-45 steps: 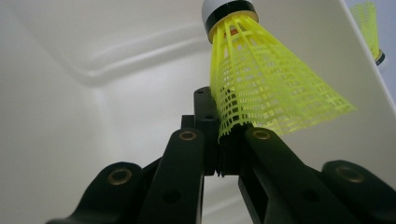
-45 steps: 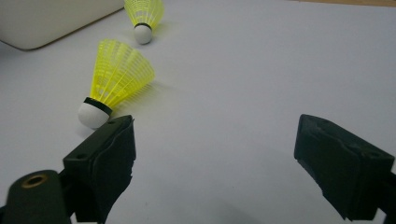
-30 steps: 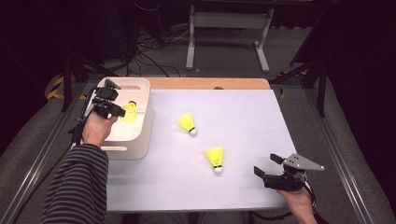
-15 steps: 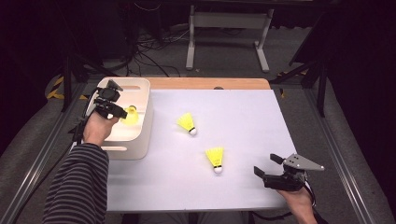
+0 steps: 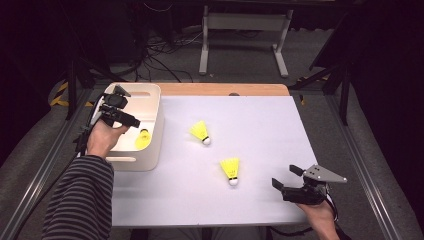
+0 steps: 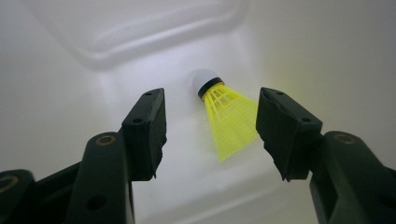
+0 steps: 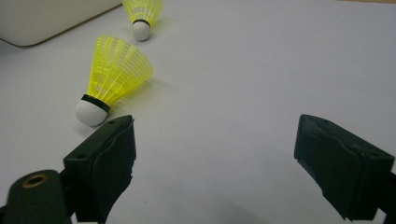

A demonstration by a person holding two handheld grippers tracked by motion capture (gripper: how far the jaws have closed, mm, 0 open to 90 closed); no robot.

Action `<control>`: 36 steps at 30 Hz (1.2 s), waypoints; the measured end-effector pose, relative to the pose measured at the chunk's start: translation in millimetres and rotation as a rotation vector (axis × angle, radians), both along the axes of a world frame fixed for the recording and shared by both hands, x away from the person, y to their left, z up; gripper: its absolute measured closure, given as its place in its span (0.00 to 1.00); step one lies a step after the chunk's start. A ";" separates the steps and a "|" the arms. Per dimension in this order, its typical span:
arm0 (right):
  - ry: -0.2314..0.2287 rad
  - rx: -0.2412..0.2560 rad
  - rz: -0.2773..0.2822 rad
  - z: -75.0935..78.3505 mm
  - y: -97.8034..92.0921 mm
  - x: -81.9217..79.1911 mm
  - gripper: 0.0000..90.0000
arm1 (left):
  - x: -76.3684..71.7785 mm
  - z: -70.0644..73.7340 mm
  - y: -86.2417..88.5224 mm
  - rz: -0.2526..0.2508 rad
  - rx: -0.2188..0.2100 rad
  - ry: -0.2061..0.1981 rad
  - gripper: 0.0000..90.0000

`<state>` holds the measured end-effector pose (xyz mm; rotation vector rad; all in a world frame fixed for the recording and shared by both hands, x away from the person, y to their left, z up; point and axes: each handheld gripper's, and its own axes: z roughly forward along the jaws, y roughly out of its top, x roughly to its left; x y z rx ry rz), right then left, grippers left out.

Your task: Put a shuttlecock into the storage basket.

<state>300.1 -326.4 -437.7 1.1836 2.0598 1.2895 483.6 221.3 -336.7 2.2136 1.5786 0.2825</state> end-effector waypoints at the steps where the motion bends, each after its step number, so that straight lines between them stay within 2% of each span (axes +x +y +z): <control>1: 0.000 0.001 0.000 0.1 -0.1 0.0 0.15 | -0.7 0.7 0.4 0.001 -0.004 0.001 0.47; 10: 0.000 0.004 -0.003 0.3 0.1 -0.2 0.15 | -8.8 5.8 2.4 0.008 0.004 -0.029 0.42; 36: -0.001 0.005 -0.004 0.6 0.1 -0.5 0.15 | -25.7 16.6 -2.9 -0.027 -0.054 -0.087 0.40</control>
